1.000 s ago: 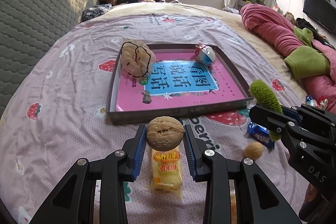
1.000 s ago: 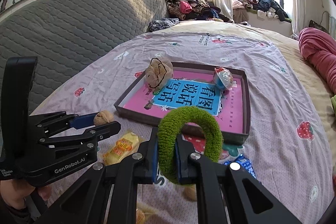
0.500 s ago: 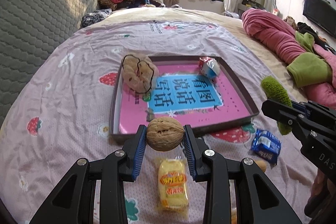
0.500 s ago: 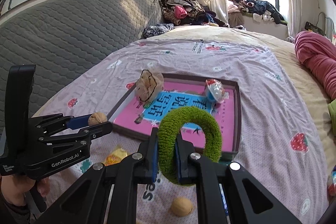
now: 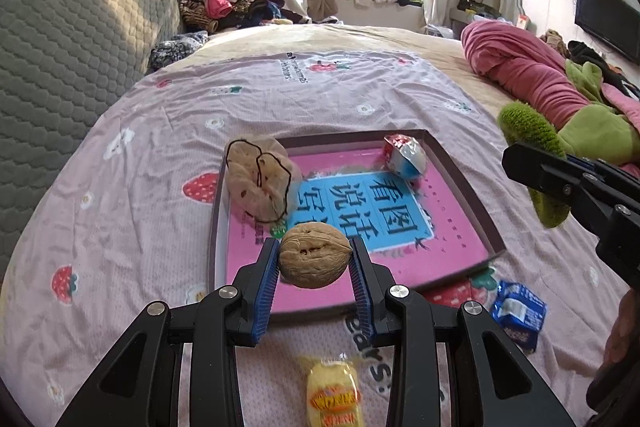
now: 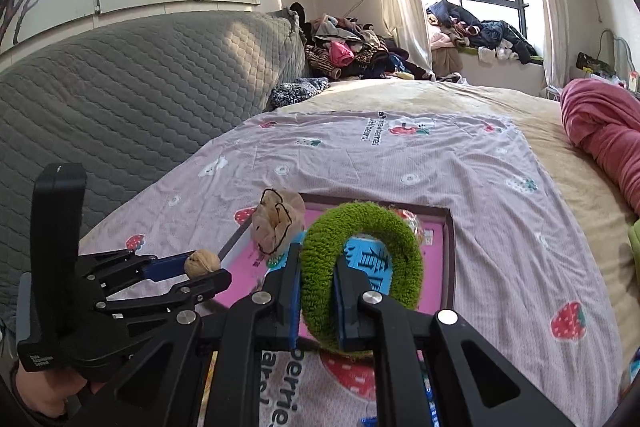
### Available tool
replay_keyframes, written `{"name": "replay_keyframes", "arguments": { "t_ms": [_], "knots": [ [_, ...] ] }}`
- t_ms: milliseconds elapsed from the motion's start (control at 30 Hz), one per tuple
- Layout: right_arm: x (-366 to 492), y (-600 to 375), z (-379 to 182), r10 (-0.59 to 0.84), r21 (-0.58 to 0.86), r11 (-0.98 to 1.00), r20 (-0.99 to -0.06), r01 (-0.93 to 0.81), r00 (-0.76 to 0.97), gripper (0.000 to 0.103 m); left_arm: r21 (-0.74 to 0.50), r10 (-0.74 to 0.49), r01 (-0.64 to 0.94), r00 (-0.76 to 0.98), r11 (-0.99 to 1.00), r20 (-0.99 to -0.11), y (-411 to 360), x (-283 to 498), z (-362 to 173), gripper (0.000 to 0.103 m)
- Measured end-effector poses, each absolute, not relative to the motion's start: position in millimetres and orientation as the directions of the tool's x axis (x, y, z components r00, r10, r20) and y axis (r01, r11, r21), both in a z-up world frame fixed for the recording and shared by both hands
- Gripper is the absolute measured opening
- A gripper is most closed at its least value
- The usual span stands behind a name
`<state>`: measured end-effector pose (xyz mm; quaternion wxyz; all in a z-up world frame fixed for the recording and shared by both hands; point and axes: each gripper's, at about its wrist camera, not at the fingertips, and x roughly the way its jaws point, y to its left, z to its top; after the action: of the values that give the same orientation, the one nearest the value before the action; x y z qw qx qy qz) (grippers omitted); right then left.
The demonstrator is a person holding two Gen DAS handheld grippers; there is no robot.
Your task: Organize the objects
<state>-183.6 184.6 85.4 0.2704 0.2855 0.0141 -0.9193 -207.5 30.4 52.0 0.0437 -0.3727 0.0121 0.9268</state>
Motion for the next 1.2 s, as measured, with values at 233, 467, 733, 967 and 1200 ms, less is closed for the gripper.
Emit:
{"name": "replay_keyframes", "arguments": {
  "t_ms": [233, 467, 733, 967, 1200],
  "knots": [
    [-199, 171, 86, -0.496, 0.115, -0.846, -0.529, 0.521, -0.688, 0.013, 0.000, 0.065, -0.090, -0.717, -0.996, -0.694, 29, -231, 50, 0.036],
    [-215, 164, 88, -0.507, 0.119, -0.839, -0.522, 0.530, -0.686, 0.013, 0.008, 0.049, -0.075, -0.717, -0.997, -0.695, 24, -254, 48, 0.036],
    [-241, 164, 82, -0.501, 0.130, -0.847, -0.518, 0.515, -0.693, 0.013, 0.006, 0.042, -0.065, -0.714, -0.998, -0.699, 20, -275, 42, 0.036],
    [-263, 163, 54, -0.468, 0.115, -0.859, -0.570, 0.499, -0.676, 0.013, 0.009, 0.035, -0.059, -0.701, -0.998, -0.712, 18, -293, 24, 0.036],
    [-275, 164, 25, -0.410, 0.080, -0.876, -0.644, 0.476, -0.646, 0.013, 0.006, 0.034, -0.057, -0.669, -0.998, -0.742, 19, -303, -4, 0.036]
  ]
}}
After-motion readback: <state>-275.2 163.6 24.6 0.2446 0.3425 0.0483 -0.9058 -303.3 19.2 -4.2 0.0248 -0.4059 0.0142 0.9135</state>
